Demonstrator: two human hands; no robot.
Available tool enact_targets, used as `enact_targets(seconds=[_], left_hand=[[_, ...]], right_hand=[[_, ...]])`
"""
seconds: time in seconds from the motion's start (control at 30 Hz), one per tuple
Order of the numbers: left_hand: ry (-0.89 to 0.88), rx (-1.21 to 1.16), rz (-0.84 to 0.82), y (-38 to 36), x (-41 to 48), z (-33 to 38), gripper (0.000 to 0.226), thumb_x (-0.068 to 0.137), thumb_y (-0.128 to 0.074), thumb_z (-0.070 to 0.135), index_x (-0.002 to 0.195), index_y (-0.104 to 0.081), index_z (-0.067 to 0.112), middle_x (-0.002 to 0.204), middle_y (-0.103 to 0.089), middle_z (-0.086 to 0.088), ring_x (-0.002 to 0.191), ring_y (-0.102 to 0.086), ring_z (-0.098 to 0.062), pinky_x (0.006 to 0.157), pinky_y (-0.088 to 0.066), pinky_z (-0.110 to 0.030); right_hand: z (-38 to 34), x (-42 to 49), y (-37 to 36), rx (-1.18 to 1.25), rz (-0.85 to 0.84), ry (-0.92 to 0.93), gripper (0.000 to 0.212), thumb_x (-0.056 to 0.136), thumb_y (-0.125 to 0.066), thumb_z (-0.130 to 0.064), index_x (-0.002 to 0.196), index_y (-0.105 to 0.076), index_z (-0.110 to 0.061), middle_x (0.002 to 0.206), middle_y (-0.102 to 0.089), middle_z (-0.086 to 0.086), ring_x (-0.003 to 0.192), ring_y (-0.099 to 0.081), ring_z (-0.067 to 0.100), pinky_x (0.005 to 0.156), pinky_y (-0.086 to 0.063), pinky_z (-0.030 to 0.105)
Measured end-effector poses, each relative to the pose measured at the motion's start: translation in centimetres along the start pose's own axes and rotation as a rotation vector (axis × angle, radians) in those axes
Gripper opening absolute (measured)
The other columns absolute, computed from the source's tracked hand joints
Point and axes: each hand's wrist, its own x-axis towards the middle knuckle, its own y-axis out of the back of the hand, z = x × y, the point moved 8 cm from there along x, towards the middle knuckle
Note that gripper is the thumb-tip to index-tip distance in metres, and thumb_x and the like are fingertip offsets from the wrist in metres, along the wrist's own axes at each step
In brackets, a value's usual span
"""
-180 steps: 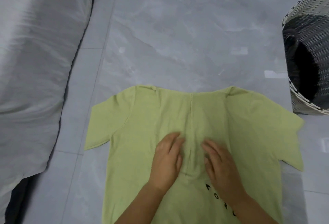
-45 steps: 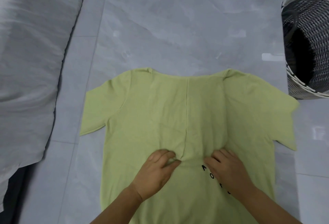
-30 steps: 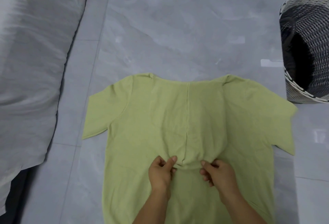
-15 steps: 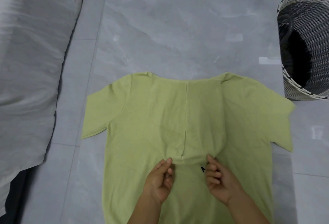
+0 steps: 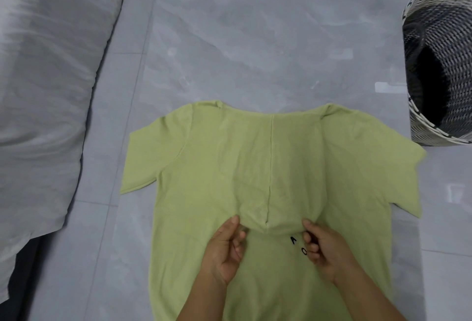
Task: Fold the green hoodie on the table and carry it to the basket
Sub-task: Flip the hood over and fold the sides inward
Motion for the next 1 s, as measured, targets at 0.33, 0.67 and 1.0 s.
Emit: enact_targets(seconds=[0.33,0.67,1.0], left_hand=[[-0.515,0.415,0.388,2.5,-0.3,4.9,0.007,0.084,-0.064,0.01,0.08,-0.058,0.01,0.065,-0.055,-0.006,0.039,-0.047,-0.008,0.038,-0.036,-0.017],[-1.464,1.585,0.181,-8.7,-0.6,5.2,0.051,0.095,-0.03,0.045,0.135,-0.036,0.013,0.143,-0.041,-0.017,0.134,-0.027,-0.022,0.112,-0.017,-0.035],[-1.414,1.881,0.363,-4.9,2.8,5.8,0.067,0.094,-0.016,0.056,0.145,-0.019,0.013,0.151,-0.023,-0.014,0.141,-0.017,-0.027,0.115,-0.009,-0.042]], right_hand=[[-3.5,-1.0,1.3,-0.504,0.264,0.373,0.028,0.087,-0.06,-0.022,0.067,-0.057,-0.002,0.052,-0.051,0.003,0.038,-0.045,0.008,0.049,-0.038,0.022],[-6.2,-2.5,-7.9,-1.338,0.47,1.321,0.054,0.093,-0.033,-0.043,0.131,-0.041,-0.005,0.138,-0.045,0.022,0.129,-0.035,0.031,0.105,-0.03,0.045],[-5.6,0.1,-4.9,-1.565,0.58,1.214,0.058,0.093,-0.026,-0.047,0.142,-0.031,-0.016,0.148,-0.032,0.02,0.138,-0.027,0.034,0.114,-0.019,0.049]])
